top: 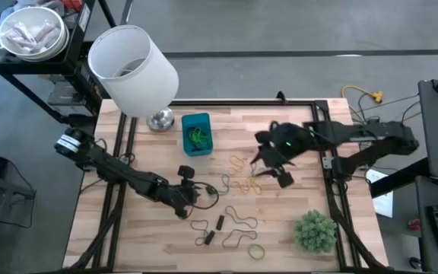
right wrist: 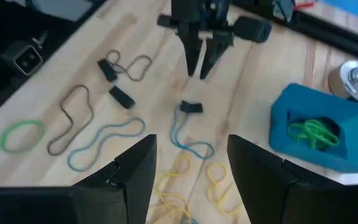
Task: Pick and place rubber bands into bin
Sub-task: Put the top black rubber band into the blue bin
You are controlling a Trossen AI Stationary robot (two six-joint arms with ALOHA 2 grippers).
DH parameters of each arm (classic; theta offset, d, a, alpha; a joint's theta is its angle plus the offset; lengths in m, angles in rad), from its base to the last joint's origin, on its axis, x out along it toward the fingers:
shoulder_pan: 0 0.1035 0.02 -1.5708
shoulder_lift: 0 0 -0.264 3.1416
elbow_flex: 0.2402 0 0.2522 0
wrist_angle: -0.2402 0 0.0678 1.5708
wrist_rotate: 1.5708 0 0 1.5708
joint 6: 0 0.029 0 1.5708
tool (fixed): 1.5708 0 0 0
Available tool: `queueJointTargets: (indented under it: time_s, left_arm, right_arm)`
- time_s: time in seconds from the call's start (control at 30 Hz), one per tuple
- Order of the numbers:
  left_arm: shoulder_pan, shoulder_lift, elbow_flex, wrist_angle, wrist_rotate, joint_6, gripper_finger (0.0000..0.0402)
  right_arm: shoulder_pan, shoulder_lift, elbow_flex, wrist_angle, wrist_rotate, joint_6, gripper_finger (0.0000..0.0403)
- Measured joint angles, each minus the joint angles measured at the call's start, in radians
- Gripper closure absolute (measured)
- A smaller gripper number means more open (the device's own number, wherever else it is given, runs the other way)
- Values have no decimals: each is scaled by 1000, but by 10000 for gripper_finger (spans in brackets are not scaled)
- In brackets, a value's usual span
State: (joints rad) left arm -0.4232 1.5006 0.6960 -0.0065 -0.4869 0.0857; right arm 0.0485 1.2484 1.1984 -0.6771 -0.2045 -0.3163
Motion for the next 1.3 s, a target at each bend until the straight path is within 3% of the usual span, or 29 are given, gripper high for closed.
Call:
queueJointTargets:
  time_s: [0.3, 0.53, 0.73, 1.03, 1.23, 1.3]
  left_arm:
    - [9, 85, 0, 164, 5, 1, 310]
    - [10, 193, 5, 286, -13, -28, 310]
    - [10, 275, 27, 287, -121, -65, 310]
    - [10, 286, 33, 319, -100, -102, 315]
    - [10, 286, 33, 315, -123, -56, 390]
    - [10, 285, 33, 314, -146, -52, 395]
  right_arm:
    - [180, -240, -387, 342, 264, 85, 211]
    - [255, -306, -615, 643, 326, 59, 211]
    - [276, -320, -643, 671, 365, 90, 211]
    - [282, -316, -620, 666, 365, 87, 211]
    - [281, -315, -629, 666, 365, 107, 211]
    - [281, -316, -629, 667, 364, 107, 211]
